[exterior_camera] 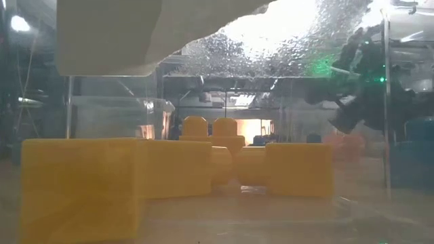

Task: Sort blocks
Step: Put the yellow game piece into the bottom transparent bin

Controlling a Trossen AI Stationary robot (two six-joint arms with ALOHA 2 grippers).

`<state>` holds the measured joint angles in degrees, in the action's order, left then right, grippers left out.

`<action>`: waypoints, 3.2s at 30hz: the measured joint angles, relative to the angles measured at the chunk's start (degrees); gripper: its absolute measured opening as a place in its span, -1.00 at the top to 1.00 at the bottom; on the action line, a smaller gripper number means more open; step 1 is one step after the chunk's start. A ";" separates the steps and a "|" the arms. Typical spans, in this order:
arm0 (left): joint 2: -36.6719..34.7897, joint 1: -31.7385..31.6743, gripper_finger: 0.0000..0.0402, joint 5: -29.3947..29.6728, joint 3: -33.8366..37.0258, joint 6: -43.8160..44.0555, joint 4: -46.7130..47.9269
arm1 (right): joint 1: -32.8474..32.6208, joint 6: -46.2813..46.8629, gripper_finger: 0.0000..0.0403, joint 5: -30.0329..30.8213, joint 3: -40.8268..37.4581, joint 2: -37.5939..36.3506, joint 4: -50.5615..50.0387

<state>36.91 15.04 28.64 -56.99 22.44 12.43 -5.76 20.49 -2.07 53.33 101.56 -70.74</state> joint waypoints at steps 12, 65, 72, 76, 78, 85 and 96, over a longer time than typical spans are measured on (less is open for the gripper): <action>-0.63 -0.02 -0.30 -0.10 0.00 -4.81 -4.66 | -3.78 0.43 0.37 -1.40 2.45 -5.47 -7.80; 41.72 -34.45 -0.30 -31.02 -25.05 -18.09 24.57 | 0.49 9.42 -0.48 9.64 60.05 -11.42 21.40; 64.68 -43.96 -0.30 -42.01 -38.37 -19.73 34.96 | 1.36 2.87 -0.48 10.50 71.92 -11.39 12.72; 75.72 -45.80 -0.30 -41.02 -51.42 -25.29 48.70 | 1.36 -0.71 -0.48 11.92 75.59 -11.39 5.54; 80.64 -46.22 -0.30 -39.74 -59.24 -27.90 56.08 | 1.36 -2.49 -0.48 13.40 76.30 -11.39 2.02; 92.68 -42.43 -0.30 -36.63 -77.07 -27.95 69.81 | 2.83 -5.45 -0.48 16.56 76.22 -11.32 -4.86; 94.35 -31.89 -0.25 -21.77 -72.19 -27.95 61.52 | 4.26 4.82 -0.48 22.30 76.24 -12.08 -5.35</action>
<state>131.26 -16.85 6.88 -129.18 -5.51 73.95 -1.50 25.31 20.23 129.58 89.48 -76.08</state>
